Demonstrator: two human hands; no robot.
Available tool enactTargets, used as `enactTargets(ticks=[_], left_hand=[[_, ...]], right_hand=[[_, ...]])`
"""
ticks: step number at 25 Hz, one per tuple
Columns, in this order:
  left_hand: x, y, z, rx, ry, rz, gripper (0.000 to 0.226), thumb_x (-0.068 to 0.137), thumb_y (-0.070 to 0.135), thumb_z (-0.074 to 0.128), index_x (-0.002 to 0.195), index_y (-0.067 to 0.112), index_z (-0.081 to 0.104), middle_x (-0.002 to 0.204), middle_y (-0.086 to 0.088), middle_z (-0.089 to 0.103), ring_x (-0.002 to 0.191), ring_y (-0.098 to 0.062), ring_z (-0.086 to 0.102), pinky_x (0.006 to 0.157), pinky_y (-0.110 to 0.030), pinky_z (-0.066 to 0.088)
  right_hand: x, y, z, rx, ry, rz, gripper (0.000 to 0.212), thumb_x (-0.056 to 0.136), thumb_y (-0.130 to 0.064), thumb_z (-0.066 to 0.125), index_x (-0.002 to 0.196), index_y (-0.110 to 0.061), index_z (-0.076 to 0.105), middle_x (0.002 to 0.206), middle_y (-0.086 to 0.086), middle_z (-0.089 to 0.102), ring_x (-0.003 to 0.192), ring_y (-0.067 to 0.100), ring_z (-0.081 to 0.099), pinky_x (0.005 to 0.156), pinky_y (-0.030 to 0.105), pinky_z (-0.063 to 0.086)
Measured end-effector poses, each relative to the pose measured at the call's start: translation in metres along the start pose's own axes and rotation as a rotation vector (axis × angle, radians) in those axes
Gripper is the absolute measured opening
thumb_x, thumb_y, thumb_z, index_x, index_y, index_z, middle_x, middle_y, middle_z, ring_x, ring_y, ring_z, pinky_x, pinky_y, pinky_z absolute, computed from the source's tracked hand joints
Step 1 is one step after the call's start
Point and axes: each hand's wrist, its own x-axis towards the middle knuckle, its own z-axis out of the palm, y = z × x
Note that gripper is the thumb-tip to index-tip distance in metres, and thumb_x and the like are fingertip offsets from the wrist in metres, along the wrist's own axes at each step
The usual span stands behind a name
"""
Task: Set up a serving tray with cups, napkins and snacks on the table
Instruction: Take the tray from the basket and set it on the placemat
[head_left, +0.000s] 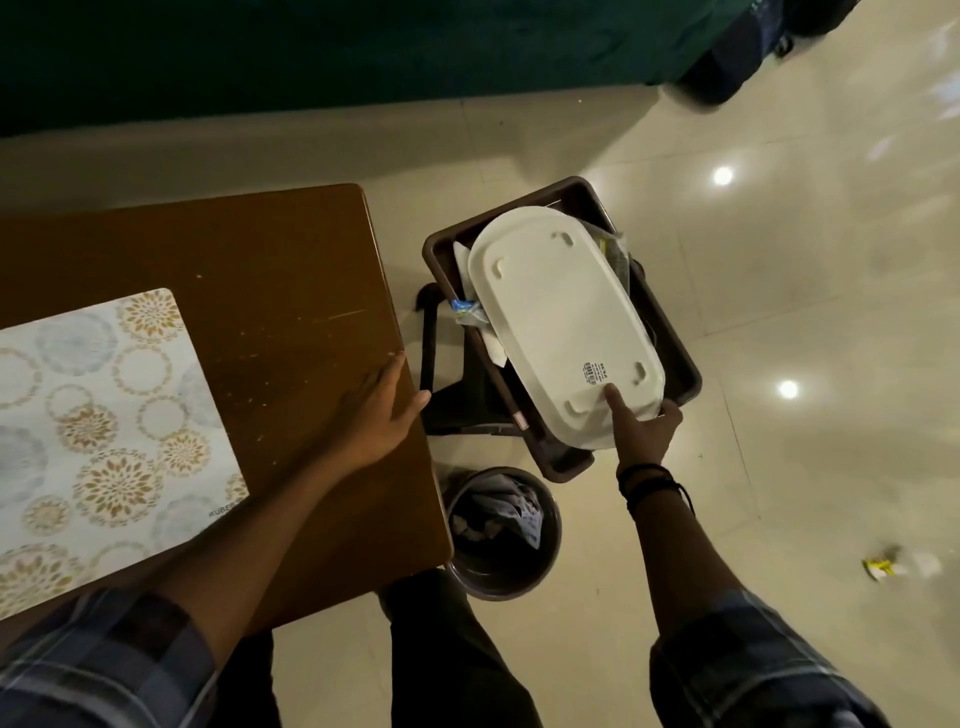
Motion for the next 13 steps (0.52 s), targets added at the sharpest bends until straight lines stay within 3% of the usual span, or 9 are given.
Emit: enactTargets(ticks=[5,10,13], left_hand=[[0.005,0.000,-0.005,-0.021,0.010,-0.012,0.070,0.094,0.056,0.034,0.151,0.032,0.002,0.162,0.000,0.005,0.148,-0.027,0.010,0.115,-0.055,0.022],[0.000,-0.009,-0.012,-0.103,0.029,-0.022,0.069,0.094,0.054,0.036,0.151,0.032,0.004,0.162,-0.002,0.008,0.147,-0.028,0.014,0.112,-0.056,0.025],[-0.006,-0.021,-0.021,-0.169,0.057,-0.029,0.068,0.094,0.053,0.037,0.151,0.032,0.008,0.161,-0.003,0.012,0.146,-0.029,0.020,0.111,-0.056,0.030]], right_hand=[[0.005,-0.008,0.009,0.199,0.069,0.106,0.053,0.078,-0.040,0.076,0.108,-0.001,0.055,0.102,0.006,0.062,0.101,0.026,0.061,0.077,0.029,0.046],[-0.009,-0.025,0.002,0.251,0.143,0.248,0.075,0.077,-0.071,0.057,0.114,-0.006,0.056,0.099,0.002,0.057,0.094,0.024,0.056,0.082,0.035,0.048],[-0.027,-0.033,-0.008,0.271,0.196,0.274,0.067,0.070,-0.082,0.051,0.081,-0.016,0.053,0.082,-0.003,0.059,0.091,0.027,0.062,0.086,0.041,0.055]])
